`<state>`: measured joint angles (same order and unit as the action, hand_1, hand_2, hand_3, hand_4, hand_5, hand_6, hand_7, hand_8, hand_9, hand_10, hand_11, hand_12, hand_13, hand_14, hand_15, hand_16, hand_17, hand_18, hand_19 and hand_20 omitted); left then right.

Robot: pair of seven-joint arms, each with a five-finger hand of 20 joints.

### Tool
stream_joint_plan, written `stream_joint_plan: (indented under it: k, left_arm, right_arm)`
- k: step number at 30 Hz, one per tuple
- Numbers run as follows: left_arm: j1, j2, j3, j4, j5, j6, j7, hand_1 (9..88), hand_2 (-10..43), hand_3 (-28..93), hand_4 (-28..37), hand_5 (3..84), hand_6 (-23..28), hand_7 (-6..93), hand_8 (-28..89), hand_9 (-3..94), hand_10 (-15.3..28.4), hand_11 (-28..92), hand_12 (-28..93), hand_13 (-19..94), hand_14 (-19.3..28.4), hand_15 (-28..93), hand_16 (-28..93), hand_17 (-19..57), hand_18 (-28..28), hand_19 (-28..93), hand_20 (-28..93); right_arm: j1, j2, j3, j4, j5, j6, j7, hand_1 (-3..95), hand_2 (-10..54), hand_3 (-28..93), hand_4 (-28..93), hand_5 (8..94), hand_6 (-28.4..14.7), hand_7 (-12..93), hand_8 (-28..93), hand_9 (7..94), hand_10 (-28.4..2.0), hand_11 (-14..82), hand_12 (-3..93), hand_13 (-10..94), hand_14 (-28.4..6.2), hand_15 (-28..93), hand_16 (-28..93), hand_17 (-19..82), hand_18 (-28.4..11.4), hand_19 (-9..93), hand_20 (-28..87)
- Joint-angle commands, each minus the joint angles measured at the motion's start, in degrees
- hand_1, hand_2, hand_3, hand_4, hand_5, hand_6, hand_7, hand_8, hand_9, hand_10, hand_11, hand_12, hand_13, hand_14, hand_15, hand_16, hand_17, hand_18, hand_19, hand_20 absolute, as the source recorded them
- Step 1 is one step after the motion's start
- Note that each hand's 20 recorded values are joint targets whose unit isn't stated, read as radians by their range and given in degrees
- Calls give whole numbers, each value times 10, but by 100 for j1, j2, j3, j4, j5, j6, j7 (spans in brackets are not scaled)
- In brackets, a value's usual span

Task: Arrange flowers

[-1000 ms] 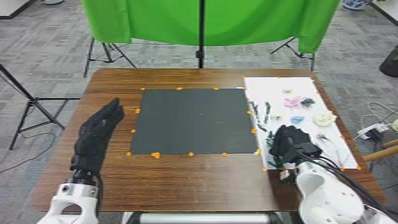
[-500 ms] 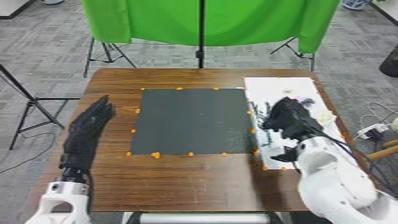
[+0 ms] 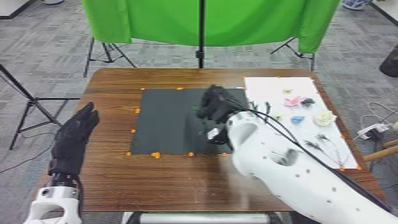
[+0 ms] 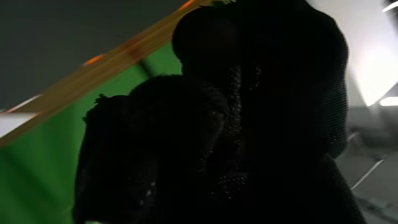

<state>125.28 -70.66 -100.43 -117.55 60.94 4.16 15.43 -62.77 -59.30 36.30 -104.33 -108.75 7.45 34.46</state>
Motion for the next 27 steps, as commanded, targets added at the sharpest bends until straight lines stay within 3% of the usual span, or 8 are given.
stream_joint_plan:
  k: [1, 13, 16, 20, 27]
  left_arm:
    - [31, 87, 115, 29, 55, -50, -60, 212, -63, 679, -250, 376, 28, 45, -41, 356, 111, 50, 117, 248, 148, 52, 43, -9, 124, 1, 157]
    - [-115, 136, 240, 118, 76, -243, -111, 211, -63, 681, -248, 380, 30, 45, -41, 355, 111, 50, 117, 249, 150, 52, 44, -10, 124, 1, 158]
    - [-127, 139, 246, 132, 72, -276, -127, 211, -64, 680, -249, 380, 30, 45, -41, 355, 111, 51, 117, 249, 150, 52, 44, -10, 125, 0, 158]
    - [-159, 152, 262, 151, 82, -344, -167, 211, -64, 681, -248, 380, 31, 44, -41, 356, 110, 51, 118, 249, 150, 52, 45, -11, 125, 0, 158]
    - [-207, 148, 288, 181, 132, -433, -216, 212, -65, 681, -247, 379, 31, 44, -40, 354, 110, 50, 118, 249, 151, 52, 45, -12, 127, 0, 159]
  right_arm:
    - [557, -957, -600, 521, 157, -199, 36, 874, -95, -283, 627, 785, -14, 332, 258, 875, -115, 304, 439, 936, -27, 559, 337, 710, -62, 932, 462]
    - [521, -1251, -906, 1160, 400, -171, 242, 873, -95, -283, 618, 780, -14, 341, 248, 874, -119, 308, 433, 936, -26, 556, 337, 712, -58, 932, 455]
    - [471, -1253, -903, 1185, 460, -87, 202, 863, -95, -282, 559, 784, -17, 344, 241, 869, -129, 332, 404, 937, -27, 551, 338, 712, -57, 932, 448]
    - [477, -1239, -971, 1166, 456, -30, 123, 826, -95, -283, 450, 790, -20, 339, 242, 856, -144, 395, 299, 937, -30, 544, 333, 713, -56, 932, 437]
    - [441, -1200, -921, 1131, 435, 19, 25, 739, -95, -241, 400, 786, -29, 322, 201, 850, -151, 390, 284, 934, -34, 532, 335, 711, -55, 932, 416]
